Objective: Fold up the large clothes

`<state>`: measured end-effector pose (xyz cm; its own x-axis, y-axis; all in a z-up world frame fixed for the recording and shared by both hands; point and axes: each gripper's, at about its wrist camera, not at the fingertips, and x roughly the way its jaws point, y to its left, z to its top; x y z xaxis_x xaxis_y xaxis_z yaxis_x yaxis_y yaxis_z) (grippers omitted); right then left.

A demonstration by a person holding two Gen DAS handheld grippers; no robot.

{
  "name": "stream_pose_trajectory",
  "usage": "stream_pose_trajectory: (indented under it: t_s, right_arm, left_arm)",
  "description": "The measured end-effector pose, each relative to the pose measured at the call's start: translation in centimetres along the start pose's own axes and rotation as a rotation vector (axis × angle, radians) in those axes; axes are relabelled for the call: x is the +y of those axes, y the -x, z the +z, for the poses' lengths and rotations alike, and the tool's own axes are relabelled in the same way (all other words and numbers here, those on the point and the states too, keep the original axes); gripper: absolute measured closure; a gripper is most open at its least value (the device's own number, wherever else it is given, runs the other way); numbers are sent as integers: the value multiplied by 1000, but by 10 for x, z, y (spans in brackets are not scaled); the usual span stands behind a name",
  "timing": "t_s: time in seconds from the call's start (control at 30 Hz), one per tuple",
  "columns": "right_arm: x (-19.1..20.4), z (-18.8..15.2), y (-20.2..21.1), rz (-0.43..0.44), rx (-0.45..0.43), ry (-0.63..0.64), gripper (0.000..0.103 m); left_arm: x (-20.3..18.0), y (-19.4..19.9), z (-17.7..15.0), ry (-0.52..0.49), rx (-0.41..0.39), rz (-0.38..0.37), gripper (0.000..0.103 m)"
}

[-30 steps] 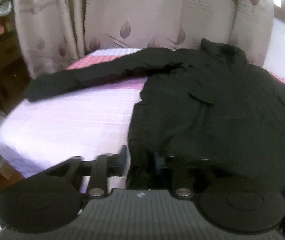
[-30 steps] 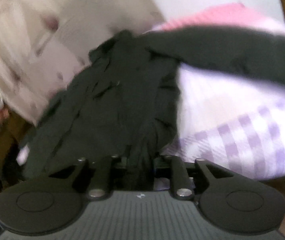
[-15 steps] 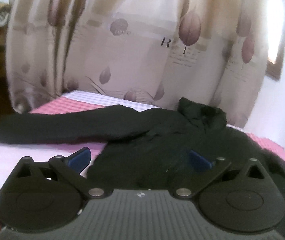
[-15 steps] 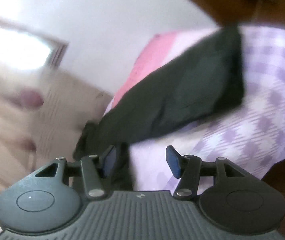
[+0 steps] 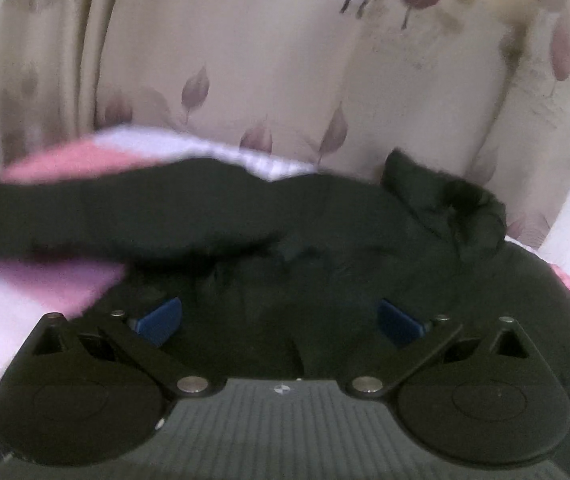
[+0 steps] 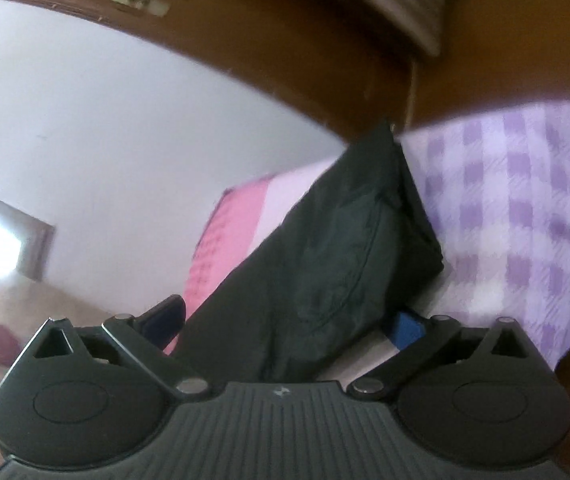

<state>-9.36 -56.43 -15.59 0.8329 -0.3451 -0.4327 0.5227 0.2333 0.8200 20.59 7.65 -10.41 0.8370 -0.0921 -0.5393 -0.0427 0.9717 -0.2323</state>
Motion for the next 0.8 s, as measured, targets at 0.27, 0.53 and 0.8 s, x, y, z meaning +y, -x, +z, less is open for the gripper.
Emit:
stream_pose_trajectory:
  t_s: [0.27, 0.53, 0.8]
  right_arm:
    - [6, 31, -74, -61, 106, 52, 85]
    - [201, 16, -102, 277, 19, 284, 87]
    - [366, -171, -135, 704, 271, 634, 87]
  left_arm:
    - [18, 9, -5, 99, -51, -86, 0]
    - [33, 13, -6, 202, -90, -134, 0]
    - [41, 16, -6, 254, -109, -156, 0]
